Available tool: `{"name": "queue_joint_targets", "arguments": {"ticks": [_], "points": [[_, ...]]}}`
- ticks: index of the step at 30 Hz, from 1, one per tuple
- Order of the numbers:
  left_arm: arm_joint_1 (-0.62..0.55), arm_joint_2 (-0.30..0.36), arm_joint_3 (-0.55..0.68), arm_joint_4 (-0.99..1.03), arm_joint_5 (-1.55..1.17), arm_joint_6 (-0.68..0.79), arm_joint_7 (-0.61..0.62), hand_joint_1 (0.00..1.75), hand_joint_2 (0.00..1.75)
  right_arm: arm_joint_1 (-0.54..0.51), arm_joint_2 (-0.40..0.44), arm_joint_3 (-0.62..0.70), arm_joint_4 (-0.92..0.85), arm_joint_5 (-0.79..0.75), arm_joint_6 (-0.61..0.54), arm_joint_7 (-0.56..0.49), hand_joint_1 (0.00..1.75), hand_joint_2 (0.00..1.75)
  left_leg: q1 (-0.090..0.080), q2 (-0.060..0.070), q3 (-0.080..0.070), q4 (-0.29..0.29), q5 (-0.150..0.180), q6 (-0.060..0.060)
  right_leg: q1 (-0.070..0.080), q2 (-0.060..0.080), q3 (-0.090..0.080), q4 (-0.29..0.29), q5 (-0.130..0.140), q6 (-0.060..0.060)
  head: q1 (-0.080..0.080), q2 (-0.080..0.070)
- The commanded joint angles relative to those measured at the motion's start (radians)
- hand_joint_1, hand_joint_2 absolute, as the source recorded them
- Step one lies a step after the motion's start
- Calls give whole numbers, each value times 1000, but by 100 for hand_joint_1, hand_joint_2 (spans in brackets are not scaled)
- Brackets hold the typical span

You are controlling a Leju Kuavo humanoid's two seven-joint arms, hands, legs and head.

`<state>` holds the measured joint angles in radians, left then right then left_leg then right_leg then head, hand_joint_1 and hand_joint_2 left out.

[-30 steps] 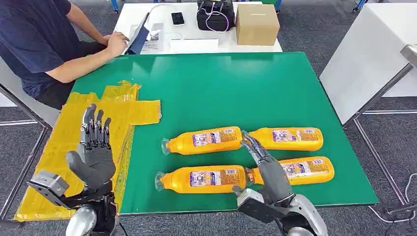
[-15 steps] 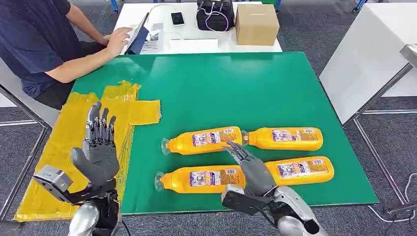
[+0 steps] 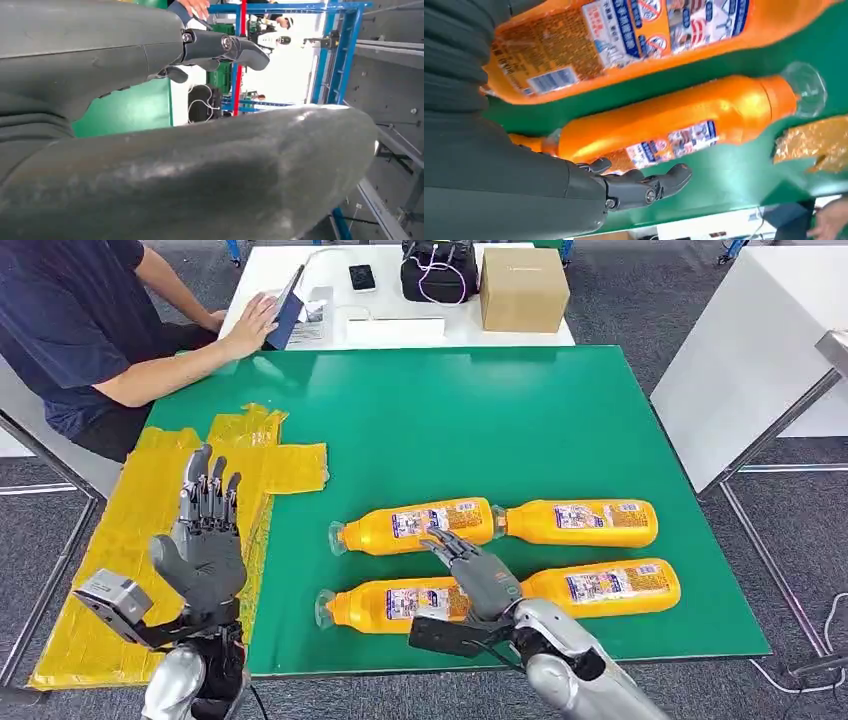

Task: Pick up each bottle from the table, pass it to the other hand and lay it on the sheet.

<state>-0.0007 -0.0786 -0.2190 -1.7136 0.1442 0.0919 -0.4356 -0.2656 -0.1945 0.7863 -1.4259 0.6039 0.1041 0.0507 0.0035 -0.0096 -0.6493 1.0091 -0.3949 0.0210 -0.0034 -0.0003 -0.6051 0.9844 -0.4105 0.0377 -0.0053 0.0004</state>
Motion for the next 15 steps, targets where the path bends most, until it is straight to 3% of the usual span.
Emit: {"name": "queue_joint_targets", "arguments": {"ticks": [1, 8, 11, 15], "points": [[-40, 23, -22, 72, -3, 3, 1, 0, 0, -85, 25, 97, 141, 6, 10, 7, 0, 175, 0, 1, 4, -1, -1, -1, 0, 0, 4, -1, -1, 0, 0, 0], [-53, 22, -21, 97, -2, -1, 1, 0, 0, -168, 11, 245, 229, 29, 106, 37, 0, 175, 0, 2, 5, -1, -1, -1, 0, 1, 5, -1, -1, -1, 0, 0], [-53, 22, -20, 98, -2, -1, 1, 0, 0, -168, 9, 244, 231, 29, 106, 37, 0, 175, 1, 2, 10, -1, -3, -1, 1, 1, 10, -2, -3, -1, 0, 0], [-58, 19, -17, 114, -2, 0, 1, 0, 0, -210, -23, 328, 250, 57, 174, 71, 0, 175, 0, 1, 4, -1, -1, 0, 0, 0, 4, -1, -1, 0, 0, 0]]}}
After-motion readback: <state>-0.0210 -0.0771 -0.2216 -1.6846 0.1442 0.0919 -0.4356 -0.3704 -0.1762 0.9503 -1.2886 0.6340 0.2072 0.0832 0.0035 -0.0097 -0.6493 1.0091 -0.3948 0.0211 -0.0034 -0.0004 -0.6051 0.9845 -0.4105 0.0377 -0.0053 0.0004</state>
